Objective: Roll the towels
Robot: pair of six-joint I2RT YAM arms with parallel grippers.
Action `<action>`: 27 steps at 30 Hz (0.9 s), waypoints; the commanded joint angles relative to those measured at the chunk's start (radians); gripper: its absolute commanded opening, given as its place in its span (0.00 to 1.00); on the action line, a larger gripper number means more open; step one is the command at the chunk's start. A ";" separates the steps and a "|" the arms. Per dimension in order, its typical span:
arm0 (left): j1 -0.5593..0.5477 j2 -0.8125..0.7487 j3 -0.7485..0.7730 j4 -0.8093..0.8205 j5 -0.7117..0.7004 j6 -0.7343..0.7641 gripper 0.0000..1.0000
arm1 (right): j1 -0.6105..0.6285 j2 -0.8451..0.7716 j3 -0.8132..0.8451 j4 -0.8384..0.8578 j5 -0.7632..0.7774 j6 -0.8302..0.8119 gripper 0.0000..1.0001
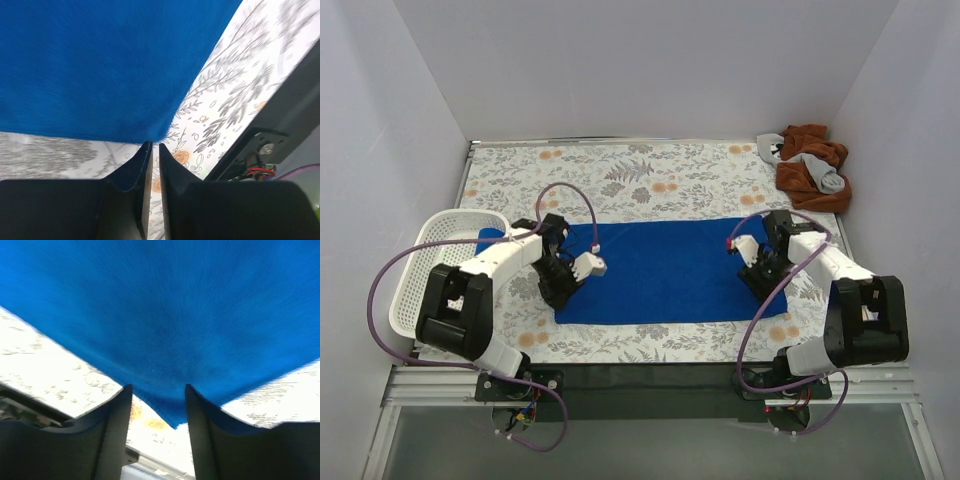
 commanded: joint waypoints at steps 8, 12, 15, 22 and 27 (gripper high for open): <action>0.045 0.060 0.417 0.012 0.171 -0.065 0.18 | -0.025 0.021 0.465 0.057 -0.192 0.076 0.51; 0.168 0.172 0.528 0.118 0.203 -0.131 0.18 | -0.065 0.190 0.600 0.123 -0.124 0.136 0.42; 0.249 0.270 0.620 0.144 0.268 -0.177 0.24 | -0.085 0.320 0.712 0.143 -0.083 0.176 0.41; 0.269 0.385 0.701 0.181 0.226 -0.183 0.41 | -0.117 0.516 0.866 0.163 -0.064 0.147 0.46; 0.275 0.416 0.710 0.152 0.256 -0.172 0.45 | -0.154 0.611 0.913 0.160 -0.087 0.137 0.46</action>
